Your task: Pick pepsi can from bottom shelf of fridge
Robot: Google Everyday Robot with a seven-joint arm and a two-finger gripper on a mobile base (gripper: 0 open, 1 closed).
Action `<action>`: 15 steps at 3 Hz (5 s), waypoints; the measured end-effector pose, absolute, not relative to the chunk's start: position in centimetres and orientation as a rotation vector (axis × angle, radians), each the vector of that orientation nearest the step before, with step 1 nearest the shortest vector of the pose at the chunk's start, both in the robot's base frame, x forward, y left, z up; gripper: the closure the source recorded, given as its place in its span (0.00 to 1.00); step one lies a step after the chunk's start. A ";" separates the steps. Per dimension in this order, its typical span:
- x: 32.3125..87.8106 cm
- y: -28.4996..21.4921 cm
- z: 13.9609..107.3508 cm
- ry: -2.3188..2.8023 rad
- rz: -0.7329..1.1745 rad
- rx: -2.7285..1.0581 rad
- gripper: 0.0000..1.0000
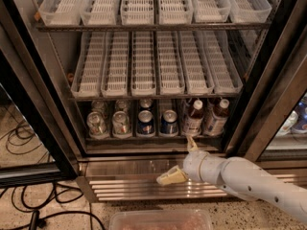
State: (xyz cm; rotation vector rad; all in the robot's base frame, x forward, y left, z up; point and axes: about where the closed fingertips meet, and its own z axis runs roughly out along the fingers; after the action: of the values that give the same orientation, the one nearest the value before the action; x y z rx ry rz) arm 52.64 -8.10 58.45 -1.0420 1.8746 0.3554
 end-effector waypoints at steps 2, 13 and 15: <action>56.1 -7.7 58.1 1.878 0.299 -0.712 0.00; 63.5 -8.1 60.1 1.628 0.003 -0.340 0.42; 66.6 -7.7 60.6 1.610 0.000 -0.323 0.42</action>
Offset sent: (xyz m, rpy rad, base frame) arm 0.0587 -0.0285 0.0032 0.1868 -0.1541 -0.5813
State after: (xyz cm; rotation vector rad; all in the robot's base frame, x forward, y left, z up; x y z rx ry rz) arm 66.58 -7.73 60.59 -0.3234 1.6099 -0.0004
